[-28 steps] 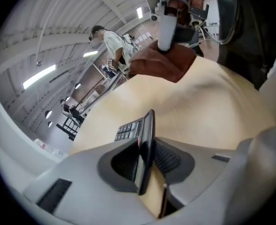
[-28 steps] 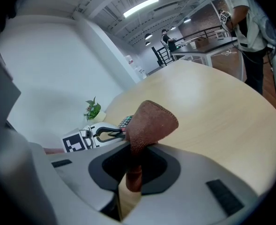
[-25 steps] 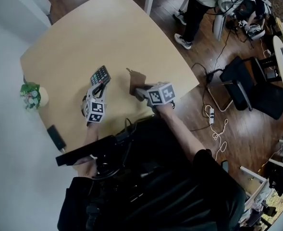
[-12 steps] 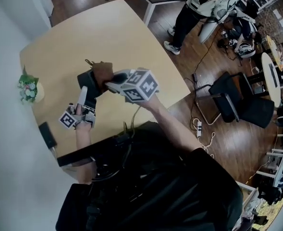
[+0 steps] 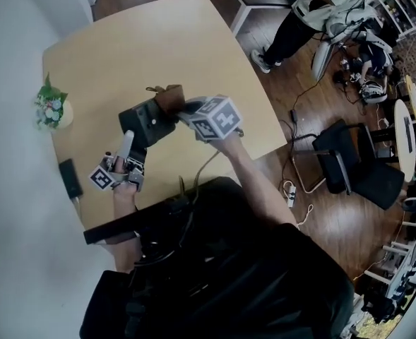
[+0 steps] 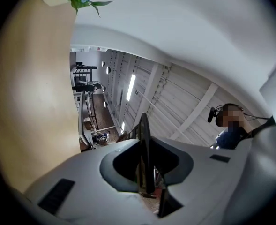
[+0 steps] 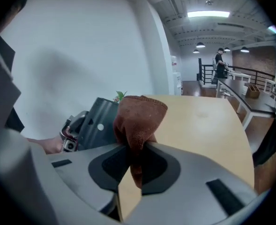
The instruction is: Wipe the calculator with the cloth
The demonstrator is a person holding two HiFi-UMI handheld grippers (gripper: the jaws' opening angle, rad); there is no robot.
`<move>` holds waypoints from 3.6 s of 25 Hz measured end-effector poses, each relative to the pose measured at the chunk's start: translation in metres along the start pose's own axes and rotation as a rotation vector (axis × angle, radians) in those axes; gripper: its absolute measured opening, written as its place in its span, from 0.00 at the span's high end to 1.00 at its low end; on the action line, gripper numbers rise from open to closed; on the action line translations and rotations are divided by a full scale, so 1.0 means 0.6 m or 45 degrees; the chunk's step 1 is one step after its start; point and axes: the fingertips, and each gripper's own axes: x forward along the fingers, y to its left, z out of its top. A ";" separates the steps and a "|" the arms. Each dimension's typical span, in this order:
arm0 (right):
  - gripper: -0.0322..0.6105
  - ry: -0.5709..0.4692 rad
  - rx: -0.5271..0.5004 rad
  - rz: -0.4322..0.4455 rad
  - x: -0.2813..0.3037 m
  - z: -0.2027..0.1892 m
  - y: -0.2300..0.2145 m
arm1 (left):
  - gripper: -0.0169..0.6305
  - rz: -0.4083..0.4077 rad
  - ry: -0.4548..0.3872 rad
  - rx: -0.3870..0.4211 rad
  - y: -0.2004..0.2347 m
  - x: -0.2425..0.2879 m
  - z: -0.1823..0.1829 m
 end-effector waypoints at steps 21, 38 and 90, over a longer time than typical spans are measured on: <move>0.87 -0.314 -0.021 0.289 -0.109 0.019 -0.052 | 0.85 0.201 0.176 0.176 0.010 0.143 -0.116; 0.87 -0.458 0.103 0.347 -0.176 -0.013 -0.116 | 0.87 0.248 -0.119 0.076 0.013 0.151 -0.075; 0.87 -0.363 0.106 0.245 -0.140 0.049 0.012 | 0.87 -0.014 -0.360 -0.068 0.000 0.093 0.057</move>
